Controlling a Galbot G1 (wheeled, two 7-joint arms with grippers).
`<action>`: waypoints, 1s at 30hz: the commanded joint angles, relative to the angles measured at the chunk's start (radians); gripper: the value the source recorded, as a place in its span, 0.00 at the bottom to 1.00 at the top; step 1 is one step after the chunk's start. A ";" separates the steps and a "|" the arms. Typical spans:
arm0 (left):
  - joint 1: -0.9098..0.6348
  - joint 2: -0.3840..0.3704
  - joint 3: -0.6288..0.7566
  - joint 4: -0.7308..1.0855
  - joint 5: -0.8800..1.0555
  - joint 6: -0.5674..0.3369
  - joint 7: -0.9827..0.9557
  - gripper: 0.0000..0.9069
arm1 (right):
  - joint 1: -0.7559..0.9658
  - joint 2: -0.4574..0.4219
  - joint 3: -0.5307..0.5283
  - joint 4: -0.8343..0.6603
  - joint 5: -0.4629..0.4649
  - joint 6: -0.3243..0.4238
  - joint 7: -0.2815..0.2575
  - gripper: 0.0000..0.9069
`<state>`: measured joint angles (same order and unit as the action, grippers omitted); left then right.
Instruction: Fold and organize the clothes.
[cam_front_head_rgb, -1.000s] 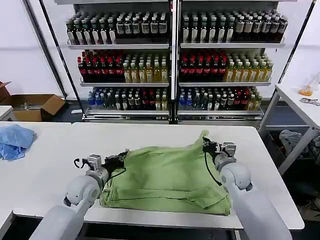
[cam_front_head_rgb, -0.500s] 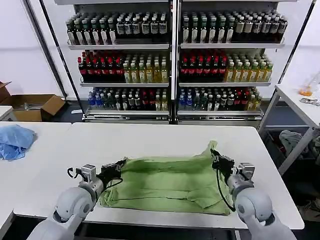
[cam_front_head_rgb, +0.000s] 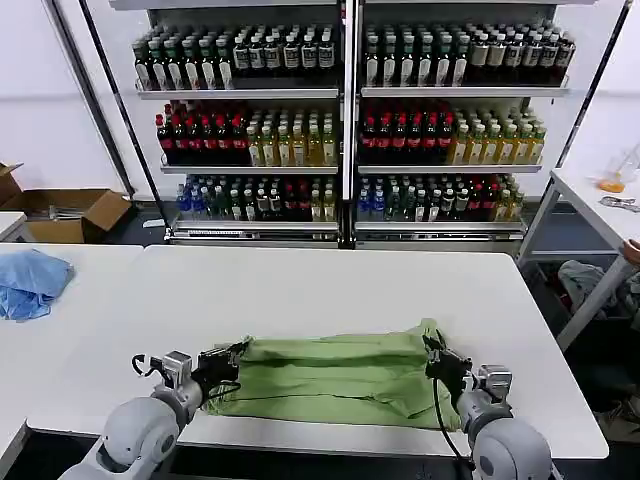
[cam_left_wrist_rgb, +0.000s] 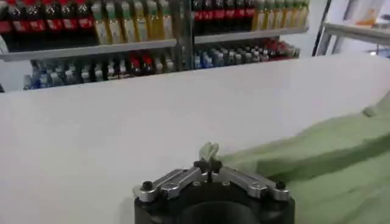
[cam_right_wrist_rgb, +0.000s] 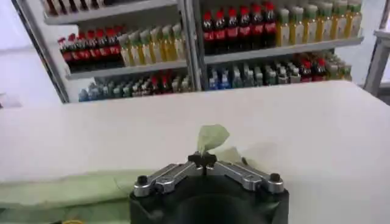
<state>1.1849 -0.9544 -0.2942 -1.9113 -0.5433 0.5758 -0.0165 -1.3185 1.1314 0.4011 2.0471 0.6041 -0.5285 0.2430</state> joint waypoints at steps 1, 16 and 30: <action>0.022 -0.004 0.003 -0.007 0.100 -0.026 -0.021 1.00 | -0.035 0.014 -0.010 0.011 -0.051 -0.024 0.014 1.00; 0.245 -0.168 -0.056 -0.116 0.258 -0.223 -0.296 1.00 | -0.173 0.042 0.037 0.108 -0.111 0.031 -0.002 1.00; 0.222 -0.294 -0.023 0.012 0.358 -0.200 -0.347 0.82 | -0.198 0.045 0.038 0.113 -0.121 0.041 0.002 1.00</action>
<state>1.3767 -1.1547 -0.3222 -1.9517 -0.2634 0.4008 -0.3044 -1.4921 1.1741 0.4341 2.1486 0.4934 -0.4914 0.2436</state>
